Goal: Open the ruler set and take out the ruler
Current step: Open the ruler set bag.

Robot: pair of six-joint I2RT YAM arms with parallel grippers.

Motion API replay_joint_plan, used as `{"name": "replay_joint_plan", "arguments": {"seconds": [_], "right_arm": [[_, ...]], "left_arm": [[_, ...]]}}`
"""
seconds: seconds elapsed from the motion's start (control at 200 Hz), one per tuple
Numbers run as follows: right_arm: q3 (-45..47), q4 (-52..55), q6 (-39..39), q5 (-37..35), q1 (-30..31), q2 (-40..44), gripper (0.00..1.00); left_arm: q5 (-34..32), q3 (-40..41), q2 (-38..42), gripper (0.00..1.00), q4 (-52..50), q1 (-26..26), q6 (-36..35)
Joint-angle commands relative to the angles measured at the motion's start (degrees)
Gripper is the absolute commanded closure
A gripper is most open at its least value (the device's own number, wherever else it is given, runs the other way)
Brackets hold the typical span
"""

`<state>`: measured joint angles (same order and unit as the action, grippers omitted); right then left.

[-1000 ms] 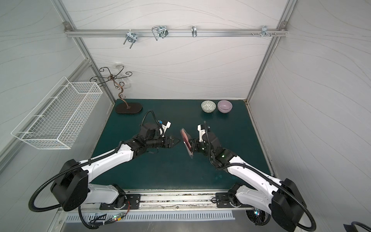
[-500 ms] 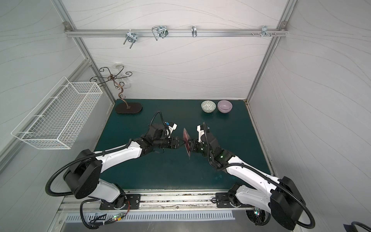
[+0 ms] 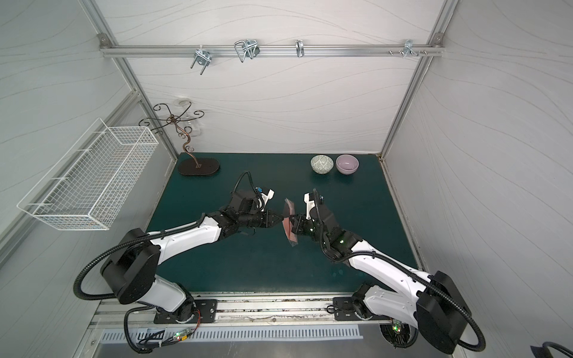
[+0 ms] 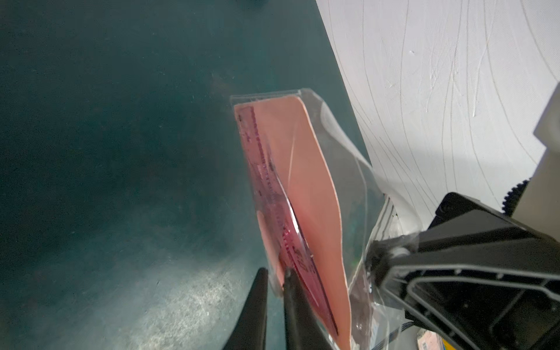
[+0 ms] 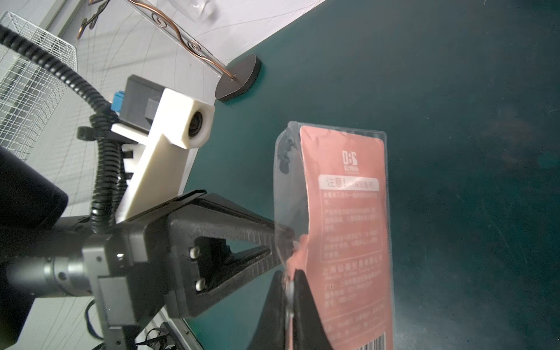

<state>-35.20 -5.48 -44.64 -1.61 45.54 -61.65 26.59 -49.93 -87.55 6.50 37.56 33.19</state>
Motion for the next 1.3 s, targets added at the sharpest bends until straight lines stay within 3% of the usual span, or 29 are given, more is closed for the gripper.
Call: {"name": "replay_joint_plan", "arguments": {"seconds": [0.0,0.285,0.365,0.485,0.72,0.86,1.116,1.206,1.291], "right_arm": [[0.88,-3.52,-1.28,-0.09,0.43,0.6,1.0],[1.54,-10.17,-1.37,4.42,0.45,-2.54,1.0],[1.45,-10.31,-1.18,4.22,0.45,-2.64,1.0],[1.84,-10.35,-1.33,3.82,0.43,-2.27,1.0],[2.43,-8.85,-2.51,2.39,-0.45,-1.33,1.0],[1.51,-5.56,-2.06,5.44,-4.47,-4.16,1.0],[-5.19,-9.03,3.21,17.03,-5.9,-20.82,1.0],[-8.79,-11.26,2.87,22.35,-5.52,-28.59,1.0],[-11.78,-12.0,3.55,24.29,-4.17,-34.29,1.0]], "left_arm": [[-1.78,-2.69,-1.4,0.85,-0.09,0.22,-0.85],[0.5,-5.05,-3.84,0.8,0.26,0.56,-0.52],[-0.27,-5.49,-4.42,0.82,-0.33,0.81,-0.85],[-0.35,-5.53,-5.07,0.95,-0.29,0.84,-0.85],[-1.58,-6.52,-4.66,1.0,-3.83,0.85,-1.22],[-9.02,-10.74,-0.85,1.0,-17.65,0.83,-4.32],[-30.09,-16.56,2.98,1.0,-43.49,0.78,-7.92],[-35.44,-15.26,1.69,1.0,-46.35,0.59,-8.98],[-36.14,-13.47,-0.65,1.0,-45.49,0.45,-10.0]]}}
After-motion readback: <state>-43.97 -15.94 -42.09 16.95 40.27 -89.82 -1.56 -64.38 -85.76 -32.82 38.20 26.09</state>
